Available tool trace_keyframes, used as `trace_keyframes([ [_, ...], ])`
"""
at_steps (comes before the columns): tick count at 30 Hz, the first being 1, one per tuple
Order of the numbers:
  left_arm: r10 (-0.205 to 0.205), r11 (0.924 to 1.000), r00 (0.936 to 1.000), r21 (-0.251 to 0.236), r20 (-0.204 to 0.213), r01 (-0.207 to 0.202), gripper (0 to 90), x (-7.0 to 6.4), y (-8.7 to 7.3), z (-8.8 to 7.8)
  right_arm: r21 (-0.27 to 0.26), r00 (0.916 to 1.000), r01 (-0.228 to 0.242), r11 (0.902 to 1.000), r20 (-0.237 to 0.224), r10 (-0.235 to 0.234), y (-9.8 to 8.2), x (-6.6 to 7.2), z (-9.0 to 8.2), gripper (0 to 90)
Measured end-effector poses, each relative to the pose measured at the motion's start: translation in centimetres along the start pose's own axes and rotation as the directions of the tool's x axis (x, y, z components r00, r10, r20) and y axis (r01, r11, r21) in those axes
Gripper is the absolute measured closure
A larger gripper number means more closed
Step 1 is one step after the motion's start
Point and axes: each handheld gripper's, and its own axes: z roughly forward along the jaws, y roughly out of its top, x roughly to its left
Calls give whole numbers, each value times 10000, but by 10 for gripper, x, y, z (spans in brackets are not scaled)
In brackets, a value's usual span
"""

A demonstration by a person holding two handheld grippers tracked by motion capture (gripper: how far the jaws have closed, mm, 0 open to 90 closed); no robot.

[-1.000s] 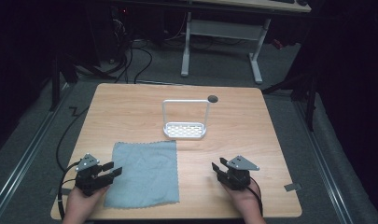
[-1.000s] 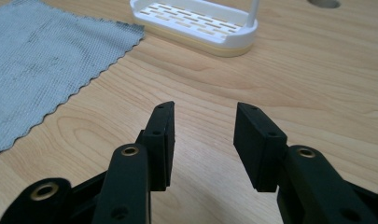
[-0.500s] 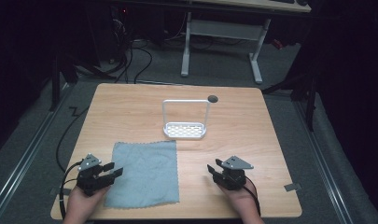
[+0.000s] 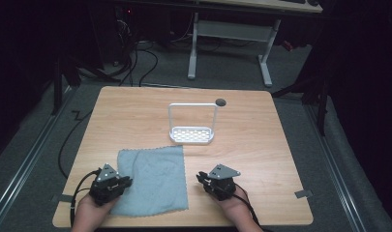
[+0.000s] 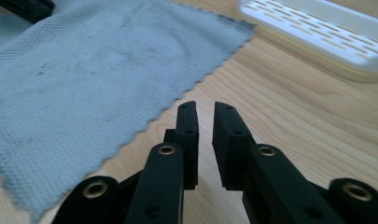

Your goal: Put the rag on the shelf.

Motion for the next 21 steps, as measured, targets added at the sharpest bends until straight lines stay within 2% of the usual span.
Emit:
trace_keyframes([
  [2, 387, 9992, 9992, 101, 44, -388, 797, -10, 3, 3, 43, 9996, 149, 9999, -256, -148, 2, 4, 4, 816],
  [6, 839, 9964, 9965, 134, 60, -839, 797, -21, 6, 7, 373, 9985, 250, 9990, -503, -231, 6, 10, 15, 790],
  [8, 867, 9961, 9962, 143, 51, -868, 797, -23, 6, 7, 495, 9975, 236, 9985, -672, -202, 8, 12, 23, 770],
  [15, 700, 9975, 9975, -15, 68, -700, 797, -23, 3, 6, 807, 9986, 248, 9964, -496, -209, 21, 12, 52, 808],
  [21, 596, 9982, 9982, -118, 72, -595, 797, -24, 1, 5, 1035, 9987, 219, 9944, -480, -170, 21, 10, 55, 885],
])
